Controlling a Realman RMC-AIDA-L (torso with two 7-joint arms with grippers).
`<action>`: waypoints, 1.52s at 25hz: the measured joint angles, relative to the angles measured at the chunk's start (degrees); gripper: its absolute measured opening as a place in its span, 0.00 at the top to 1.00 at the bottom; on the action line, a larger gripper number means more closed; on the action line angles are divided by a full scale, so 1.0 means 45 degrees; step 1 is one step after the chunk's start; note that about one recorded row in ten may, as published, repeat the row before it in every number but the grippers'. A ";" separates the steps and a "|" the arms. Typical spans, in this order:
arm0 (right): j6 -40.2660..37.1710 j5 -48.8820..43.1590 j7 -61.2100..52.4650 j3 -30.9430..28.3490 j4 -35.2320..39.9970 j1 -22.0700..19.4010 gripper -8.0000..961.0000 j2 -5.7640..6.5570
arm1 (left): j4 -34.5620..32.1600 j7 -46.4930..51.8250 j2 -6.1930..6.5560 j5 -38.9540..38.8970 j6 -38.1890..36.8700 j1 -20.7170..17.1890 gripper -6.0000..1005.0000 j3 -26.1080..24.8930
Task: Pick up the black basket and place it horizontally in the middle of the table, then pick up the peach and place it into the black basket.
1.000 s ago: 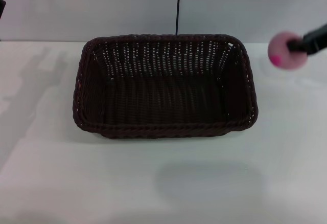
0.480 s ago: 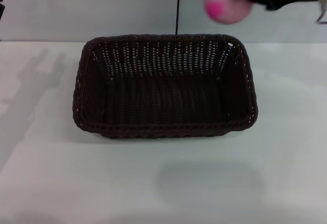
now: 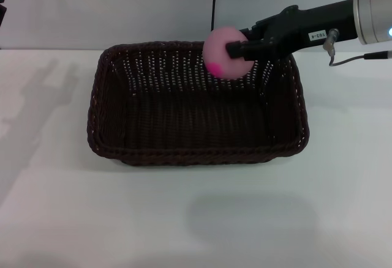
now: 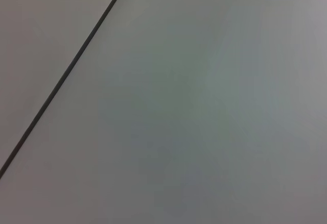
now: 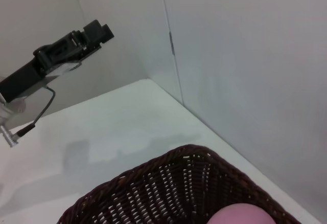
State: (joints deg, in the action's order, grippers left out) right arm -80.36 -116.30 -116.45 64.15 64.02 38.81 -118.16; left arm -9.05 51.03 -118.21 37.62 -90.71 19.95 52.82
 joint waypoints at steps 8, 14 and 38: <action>-0.0015 0.0000 0.0066 -0.0123 -0.0181 -0.0050 0.52 0.0002 | 0.0016 -0.0050 0.0000 0.0000 0.0013 0.0000 0.49 0.0000; -0.0022 0.0141 0.0228 -0.0345 -0.0148 -0.0468 0.48 -0.0077 | 0.0020 0.0008 0.0000 -0.0002 0.0060 -0.0025 0.49 0.0013; -0.4396 2.0337 1.6639 -0.3338 -1.1620 -0.5002 0.48 -0.0168 | -0.0139 0.0011 0.0040 -0.0162 -0.0856 -0.0873 0.49 -0.1218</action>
State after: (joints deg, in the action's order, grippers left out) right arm -100.15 -24.78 -41.57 49.13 11.73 16.30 -118.92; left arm -9.67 51.08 -118.03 36.89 -94.57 16.02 47.34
